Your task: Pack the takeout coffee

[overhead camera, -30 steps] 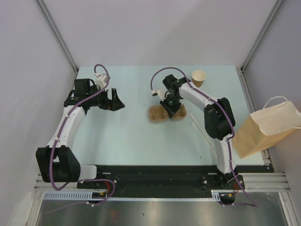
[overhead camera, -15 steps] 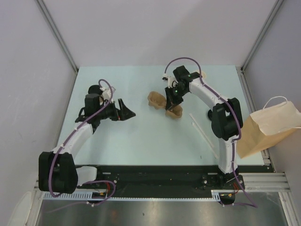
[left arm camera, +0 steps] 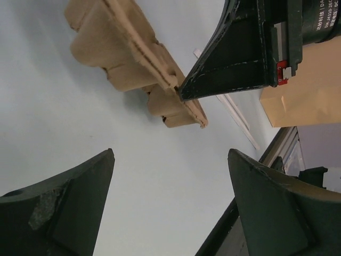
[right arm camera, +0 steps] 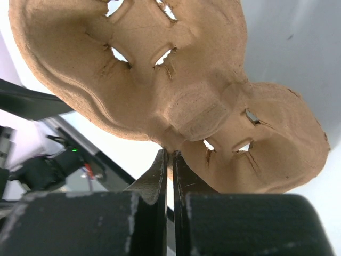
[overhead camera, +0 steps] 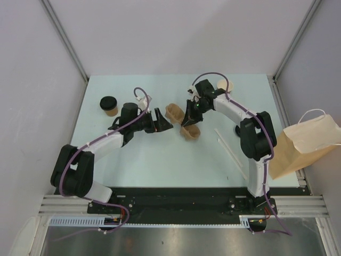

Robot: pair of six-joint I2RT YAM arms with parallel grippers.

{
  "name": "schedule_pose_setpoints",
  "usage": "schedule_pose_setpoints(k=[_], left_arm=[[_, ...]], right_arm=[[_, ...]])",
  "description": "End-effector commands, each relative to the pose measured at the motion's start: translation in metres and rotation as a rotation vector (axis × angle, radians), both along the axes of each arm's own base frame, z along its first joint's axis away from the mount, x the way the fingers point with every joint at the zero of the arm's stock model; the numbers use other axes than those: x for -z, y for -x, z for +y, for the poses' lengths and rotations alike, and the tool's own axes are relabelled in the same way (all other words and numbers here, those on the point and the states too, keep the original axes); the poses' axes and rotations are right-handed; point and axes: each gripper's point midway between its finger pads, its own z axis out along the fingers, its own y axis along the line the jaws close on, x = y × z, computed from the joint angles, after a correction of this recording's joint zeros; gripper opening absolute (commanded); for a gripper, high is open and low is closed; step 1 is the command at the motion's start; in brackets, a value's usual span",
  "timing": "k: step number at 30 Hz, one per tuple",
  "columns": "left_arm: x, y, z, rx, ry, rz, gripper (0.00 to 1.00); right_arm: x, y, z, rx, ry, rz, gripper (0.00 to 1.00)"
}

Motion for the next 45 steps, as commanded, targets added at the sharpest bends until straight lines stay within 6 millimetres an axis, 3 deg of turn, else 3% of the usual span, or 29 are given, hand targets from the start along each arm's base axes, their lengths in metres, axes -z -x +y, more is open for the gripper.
schedule_pose_setpoints(k=[1,9,19,30,45], left_arm=[[-0.023,-0.019,-0.025,-0.012,0.029,-0.066,0.92],[-0.004,-0.029,-0.032,-0.046,-0.025,-0.011,0.82],[0.005,-0.043,-0.034,-0.069,-0.067,-0.010,0.69],[0.026,-0.046,-0.033,-0.088,-0.123,0.030,0.64],[0.054,-0.039,-0.019,-0.104,-0.211,0.059,0.63]], right_arm=[[-0.036,0.002,0.018,0.033,-0.129,0.002,0.00],[-0.037,0.008,0.025,0.057,-0.181,0.064,0.00],[-0.045,0.018,0.032,0.048,-0.257,0.118,0.00],[-0.054,0.025,0.038,0.042,-0.339,0.176,0.00],[-0.057,0.017,0.023,0.102,-0.410,0.216,0.00]])
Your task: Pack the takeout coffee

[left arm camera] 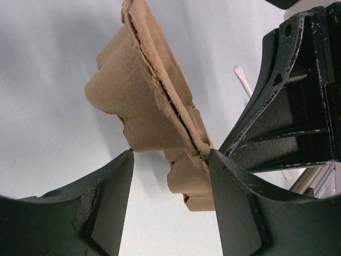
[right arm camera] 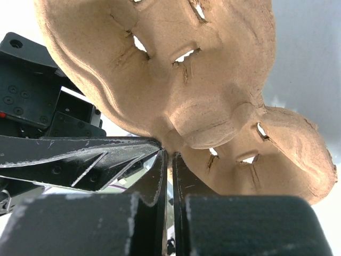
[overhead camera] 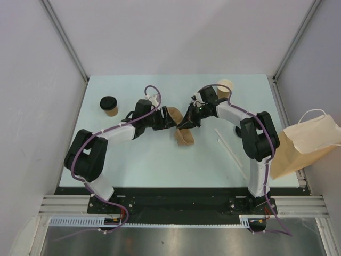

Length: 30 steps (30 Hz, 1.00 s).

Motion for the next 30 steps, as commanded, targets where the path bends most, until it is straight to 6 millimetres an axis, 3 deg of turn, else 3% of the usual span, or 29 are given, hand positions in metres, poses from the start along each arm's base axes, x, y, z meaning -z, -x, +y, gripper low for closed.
schedule_pose_setpoints(k=[1,16,30], left_arm=[[0.016,0.000,0.011,-0.019,-0.082,0.002,0.63],[0.025,0.004,0.019,-0.029,-0.124,0.005,0.67],[0.019,0.006,0.024,-0.015,-0.141,-0.036,0.87]], right_arm=[[-0.052,-0.001,0.001,-0.004,-0.137,-0.062,0.00],[-0.055,-0.006,-0.016,0.062,-0.169,-0.043,0.00],[-0.046,-0.004,-0.023,0.078,-0.131,-0.038,0.00]])
